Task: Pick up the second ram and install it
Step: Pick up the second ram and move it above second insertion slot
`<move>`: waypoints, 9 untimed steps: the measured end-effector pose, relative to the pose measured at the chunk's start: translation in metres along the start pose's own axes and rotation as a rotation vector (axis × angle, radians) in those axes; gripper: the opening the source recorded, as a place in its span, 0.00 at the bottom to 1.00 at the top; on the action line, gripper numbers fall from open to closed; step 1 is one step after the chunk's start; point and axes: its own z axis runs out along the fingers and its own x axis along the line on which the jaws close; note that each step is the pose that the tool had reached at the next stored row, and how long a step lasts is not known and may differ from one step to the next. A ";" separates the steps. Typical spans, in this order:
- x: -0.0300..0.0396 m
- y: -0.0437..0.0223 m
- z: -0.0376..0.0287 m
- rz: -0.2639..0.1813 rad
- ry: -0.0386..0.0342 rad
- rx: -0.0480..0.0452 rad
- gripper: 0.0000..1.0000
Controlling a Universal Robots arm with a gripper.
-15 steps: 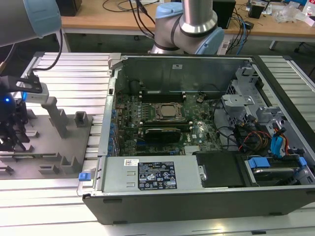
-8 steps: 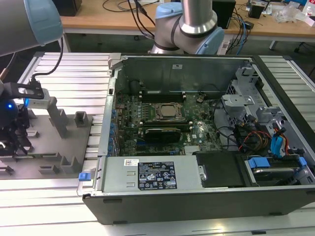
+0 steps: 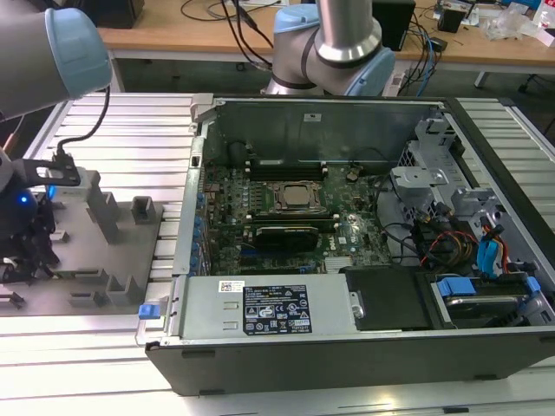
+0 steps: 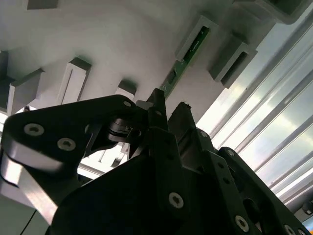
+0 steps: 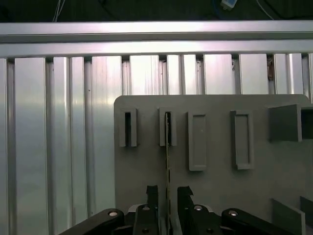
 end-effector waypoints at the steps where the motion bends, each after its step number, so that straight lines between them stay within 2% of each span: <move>1: 0.0001 0.0002 0.0033 -0.006 -0.0021 -0.0002 0.30; 4: 0.0003 0.0004 0.0109 -0.020 -0.0071 -0.0007 0.30; 9: 0.0001 0.0033 0.0200 -0.026 -0.0078 -0.0011 0.30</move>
